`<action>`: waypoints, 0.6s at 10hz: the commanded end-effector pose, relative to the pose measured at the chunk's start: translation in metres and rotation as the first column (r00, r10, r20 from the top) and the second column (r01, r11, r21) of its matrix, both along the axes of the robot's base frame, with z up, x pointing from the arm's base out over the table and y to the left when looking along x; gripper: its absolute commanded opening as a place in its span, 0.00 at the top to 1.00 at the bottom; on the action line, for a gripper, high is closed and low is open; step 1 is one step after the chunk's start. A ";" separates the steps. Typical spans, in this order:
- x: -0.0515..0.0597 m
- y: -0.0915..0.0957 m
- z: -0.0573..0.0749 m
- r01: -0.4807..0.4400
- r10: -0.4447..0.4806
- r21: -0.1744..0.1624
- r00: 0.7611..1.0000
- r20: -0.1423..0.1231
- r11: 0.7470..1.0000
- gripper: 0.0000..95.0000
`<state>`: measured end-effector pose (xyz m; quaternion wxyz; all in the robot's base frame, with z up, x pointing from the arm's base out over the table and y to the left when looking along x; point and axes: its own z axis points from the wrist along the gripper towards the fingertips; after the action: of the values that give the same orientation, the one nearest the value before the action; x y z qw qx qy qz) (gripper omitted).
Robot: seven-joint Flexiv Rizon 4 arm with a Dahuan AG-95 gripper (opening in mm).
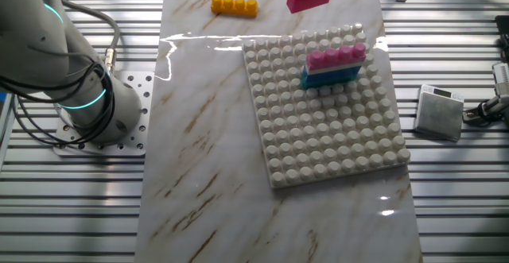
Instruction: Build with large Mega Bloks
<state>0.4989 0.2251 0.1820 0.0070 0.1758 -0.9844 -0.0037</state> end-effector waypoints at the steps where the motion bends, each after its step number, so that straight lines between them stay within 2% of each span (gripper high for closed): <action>1: -0.001 0.000 0.000 0.102 -0.103 0.011 0.994 0.033 0.995 1.00; 4: -0.001 0.000 0.000 0.110 -0.110 -0.004 0.993 0.033 0.994 1.00; 6: -0.001 0.000 0.000 0.080 -0.079 -0.027 0.996 0.037 0.996 1.00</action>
<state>0.4986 0.2251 0.1820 -0.0091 0.1248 -0.9921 0.0113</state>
